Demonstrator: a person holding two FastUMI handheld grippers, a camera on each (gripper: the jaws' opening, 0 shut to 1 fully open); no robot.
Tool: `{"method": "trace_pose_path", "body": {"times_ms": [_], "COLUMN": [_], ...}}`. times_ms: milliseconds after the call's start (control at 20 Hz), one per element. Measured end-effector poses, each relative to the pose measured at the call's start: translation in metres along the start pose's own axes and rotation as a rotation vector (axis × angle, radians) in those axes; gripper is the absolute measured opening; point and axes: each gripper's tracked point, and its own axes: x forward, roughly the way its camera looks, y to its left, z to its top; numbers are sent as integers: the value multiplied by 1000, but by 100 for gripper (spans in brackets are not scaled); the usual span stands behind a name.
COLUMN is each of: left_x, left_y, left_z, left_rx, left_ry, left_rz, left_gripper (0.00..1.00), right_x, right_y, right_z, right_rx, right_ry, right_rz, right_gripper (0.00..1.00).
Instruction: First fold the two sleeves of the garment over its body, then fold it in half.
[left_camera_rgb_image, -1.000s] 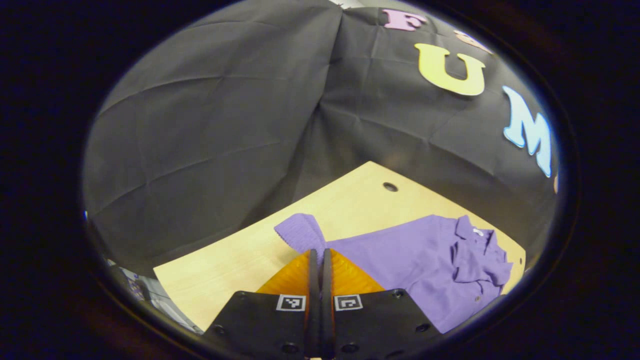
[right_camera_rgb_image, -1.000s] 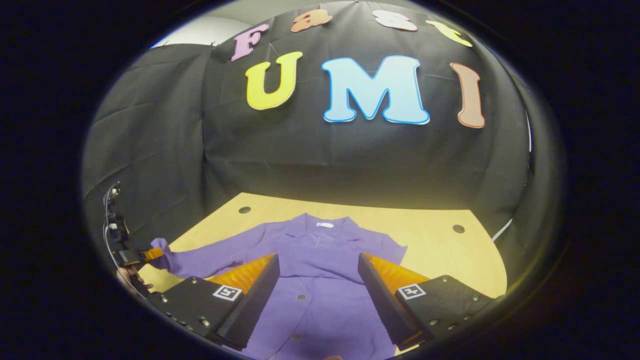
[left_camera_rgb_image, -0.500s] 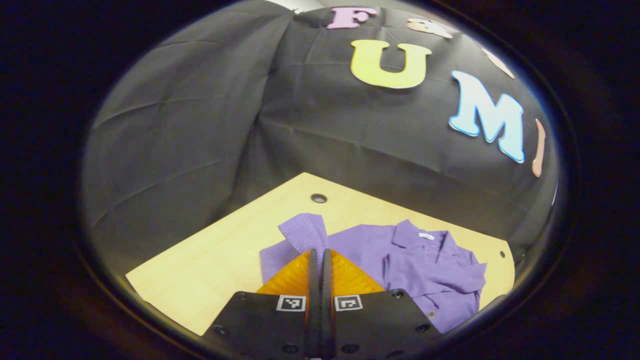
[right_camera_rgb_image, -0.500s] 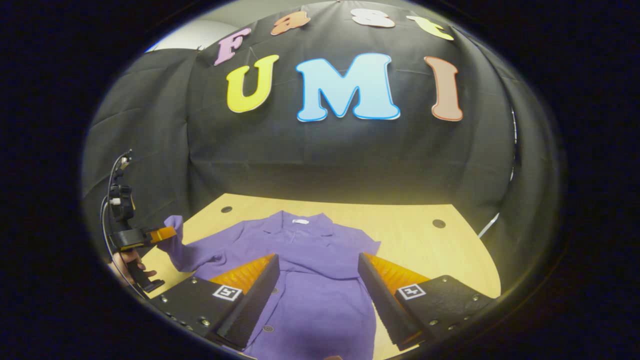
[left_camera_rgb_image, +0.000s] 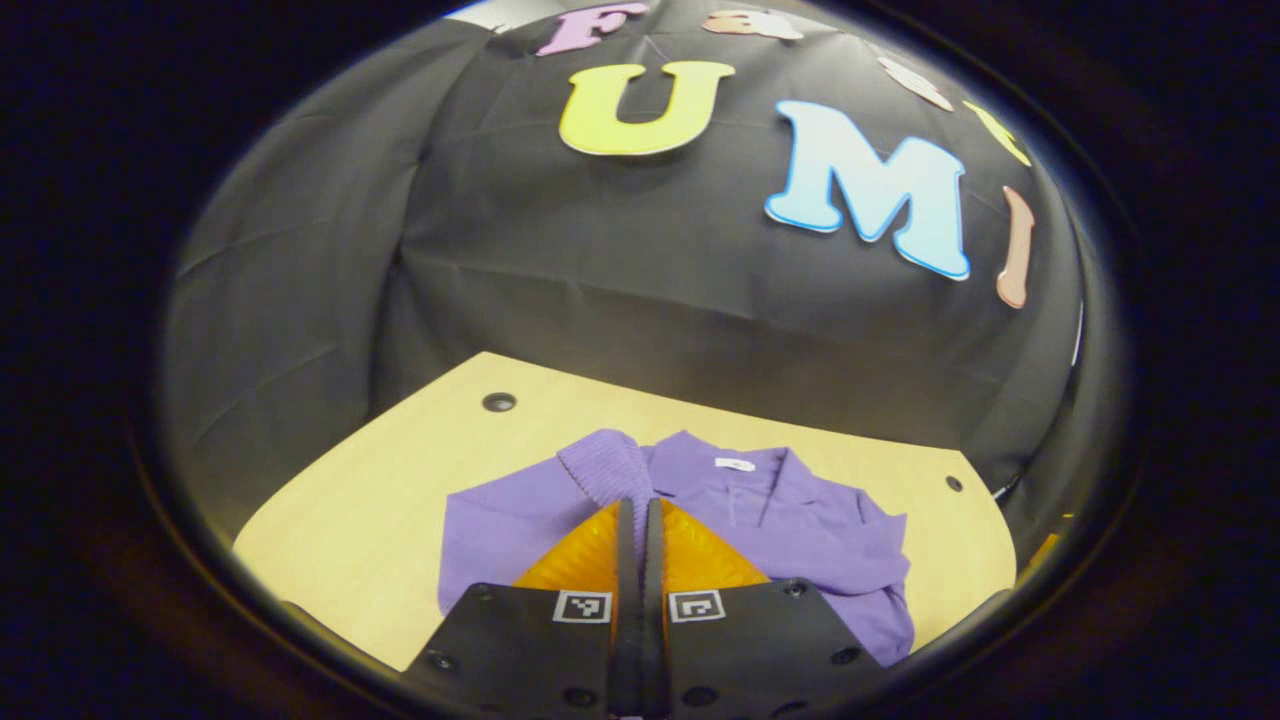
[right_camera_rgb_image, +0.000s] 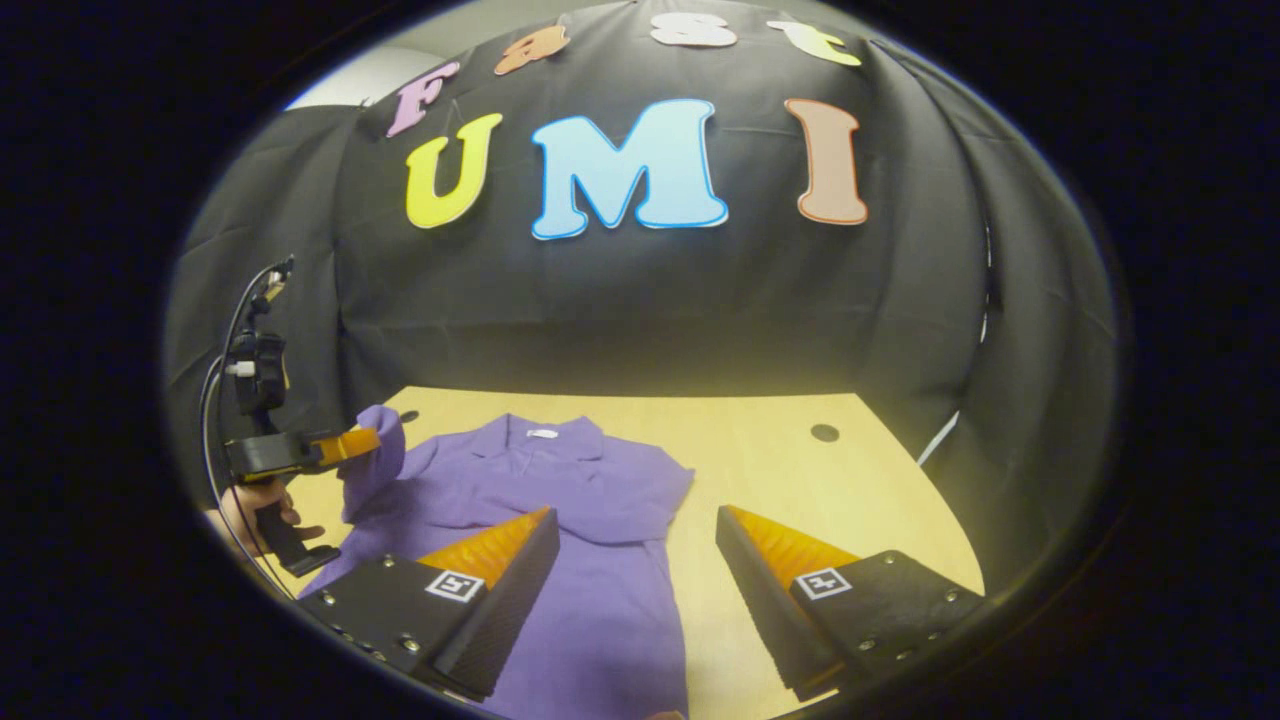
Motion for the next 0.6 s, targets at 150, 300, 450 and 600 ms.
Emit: {"method": "trace_pose_path", "body": {"times_ms": [150,300,450,600], "left_x": [8,15,20,26], "left_y": [-46,-88,-125,-159], "left_z": [-6,-11,-20,-30], "left_rx": [47,92,145,194], "left_ry": [7,8,14,23], "left_rz": [-60,-113,-158,-202], "left_gripper": [7,6,7,7], "right_x": [-2,-4,-8,-13], "right_y": [-13,-26,-38,-46], "right_z": [-8,-16,-25,-37], "right_rx": [7,14,4,3], "right_ry": [13,21,32,46], "right_rz": [-9,-20,-31,-27], "right_gripper": [97,97,97,97]}}
